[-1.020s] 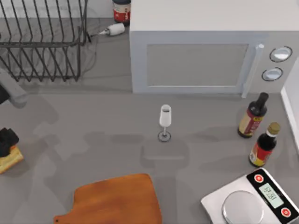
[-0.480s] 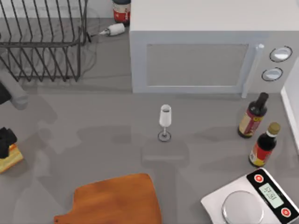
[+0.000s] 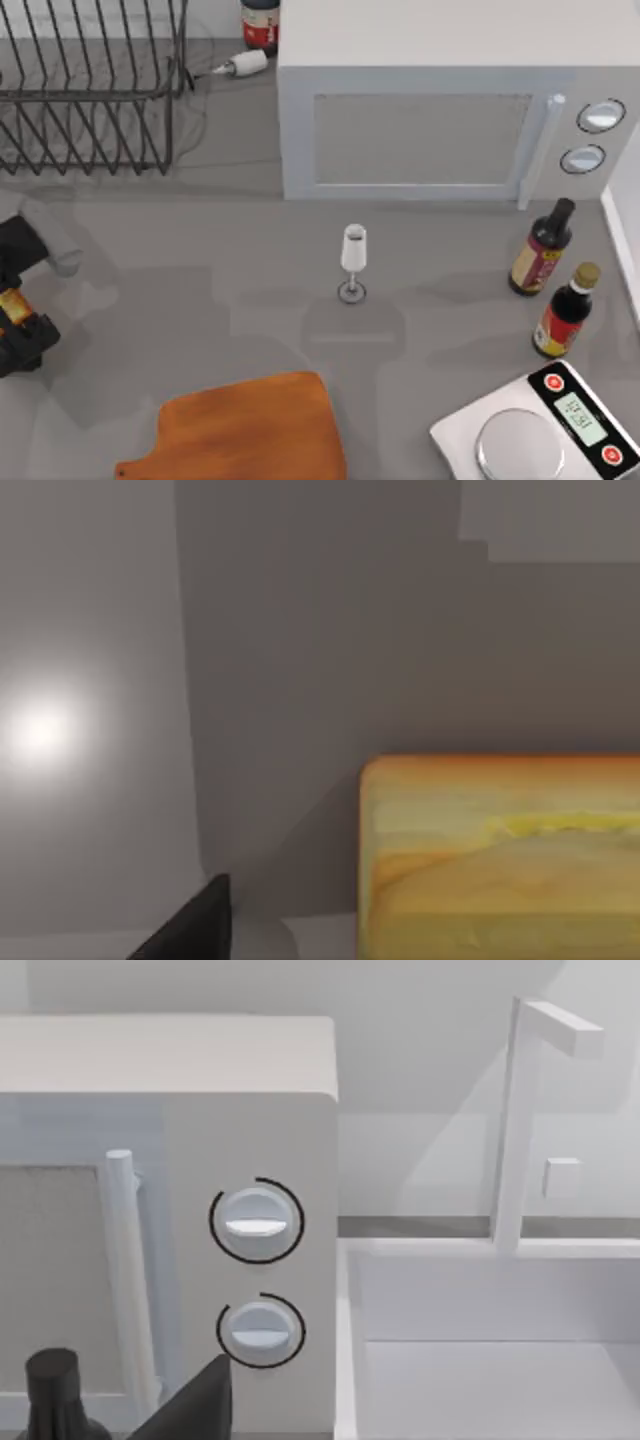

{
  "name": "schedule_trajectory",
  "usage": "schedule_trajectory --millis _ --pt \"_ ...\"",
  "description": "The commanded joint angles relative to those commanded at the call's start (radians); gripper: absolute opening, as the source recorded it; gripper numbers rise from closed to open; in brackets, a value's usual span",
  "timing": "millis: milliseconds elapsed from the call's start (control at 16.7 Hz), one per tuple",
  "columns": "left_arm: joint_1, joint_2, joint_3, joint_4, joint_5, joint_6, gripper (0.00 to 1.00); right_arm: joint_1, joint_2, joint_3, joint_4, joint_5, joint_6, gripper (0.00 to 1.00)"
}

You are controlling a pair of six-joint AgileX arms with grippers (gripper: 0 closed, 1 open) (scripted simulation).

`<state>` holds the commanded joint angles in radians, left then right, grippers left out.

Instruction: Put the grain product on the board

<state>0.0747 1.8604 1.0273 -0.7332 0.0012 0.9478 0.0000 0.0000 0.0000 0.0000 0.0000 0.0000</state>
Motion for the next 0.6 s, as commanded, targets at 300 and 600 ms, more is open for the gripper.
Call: schedule_trajectory --millis 300,600 --pt "0.0 0.008 -0.009 0.013 0.0 0.001 1.0 0.0 0.0 0.0 0.0 0.0 0.0 1.0" --pt "0.0 0.008 -0.009 0.013 0.0 0.001 0.62 0.0 0.0 0.0 0.0 0.0 0.0 1.0"
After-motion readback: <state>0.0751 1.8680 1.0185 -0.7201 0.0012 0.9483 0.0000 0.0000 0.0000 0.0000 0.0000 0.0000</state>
